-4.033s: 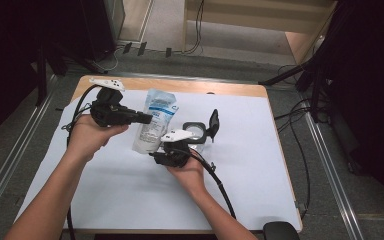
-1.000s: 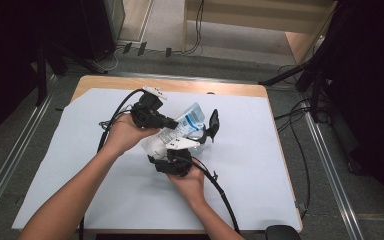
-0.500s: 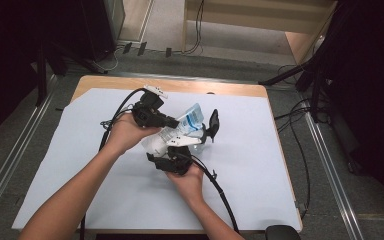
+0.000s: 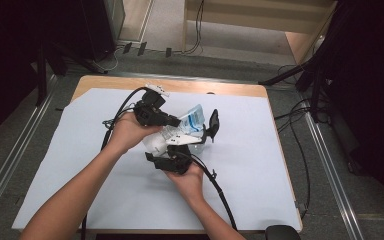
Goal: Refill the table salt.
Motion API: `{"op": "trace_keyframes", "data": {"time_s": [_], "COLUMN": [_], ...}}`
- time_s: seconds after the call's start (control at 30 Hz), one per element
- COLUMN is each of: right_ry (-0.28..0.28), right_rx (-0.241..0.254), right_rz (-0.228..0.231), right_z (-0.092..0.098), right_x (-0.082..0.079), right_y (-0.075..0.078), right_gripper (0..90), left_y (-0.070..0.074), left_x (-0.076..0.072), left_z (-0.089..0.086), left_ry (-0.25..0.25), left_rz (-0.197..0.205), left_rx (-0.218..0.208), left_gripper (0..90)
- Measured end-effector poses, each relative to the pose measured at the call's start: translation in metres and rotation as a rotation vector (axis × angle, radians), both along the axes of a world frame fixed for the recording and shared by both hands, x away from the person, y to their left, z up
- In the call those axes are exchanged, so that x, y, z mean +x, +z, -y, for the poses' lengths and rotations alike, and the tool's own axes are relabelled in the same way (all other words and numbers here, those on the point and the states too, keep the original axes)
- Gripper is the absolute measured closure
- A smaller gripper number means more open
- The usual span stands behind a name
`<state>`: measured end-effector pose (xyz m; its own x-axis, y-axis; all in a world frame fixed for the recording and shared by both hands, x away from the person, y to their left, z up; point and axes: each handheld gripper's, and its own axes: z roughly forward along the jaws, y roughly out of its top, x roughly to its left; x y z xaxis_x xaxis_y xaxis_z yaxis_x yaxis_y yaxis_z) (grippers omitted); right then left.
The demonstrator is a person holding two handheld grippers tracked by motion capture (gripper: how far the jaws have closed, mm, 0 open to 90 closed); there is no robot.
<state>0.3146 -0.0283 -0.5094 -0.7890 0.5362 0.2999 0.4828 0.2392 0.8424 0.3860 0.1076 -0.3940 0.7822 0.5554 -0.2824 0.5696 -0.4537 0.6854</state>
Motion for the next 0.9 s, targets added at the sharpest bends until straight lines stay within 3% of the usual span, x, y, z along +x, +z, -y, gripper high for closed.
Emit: {"op": "trace_keyframes", "data": {"time_s": [0.53, 0.9], "right_ry": [0.003, 0.012], "right_rx": [0.048, 0.044], "right_rz": [-0.038, -0.028], "right_z": [-0.0017, -0.0025], "right_x": [0.0013, 0.0007], "right_y": [0.0037, 0.0067], "right_gripper": [53.2, 51.7], "left_y": [0.0003, 0.0017], "left_x": [-0.0011, 0.0005], "left_z": [-0.0020, 0.0007], "left_ry": [0.000, 0.009], "left_rz": [-0.002, 0.002], "left_rx": [-0.009, -0.005], "left_gripper": [86.8, 87.1]}}
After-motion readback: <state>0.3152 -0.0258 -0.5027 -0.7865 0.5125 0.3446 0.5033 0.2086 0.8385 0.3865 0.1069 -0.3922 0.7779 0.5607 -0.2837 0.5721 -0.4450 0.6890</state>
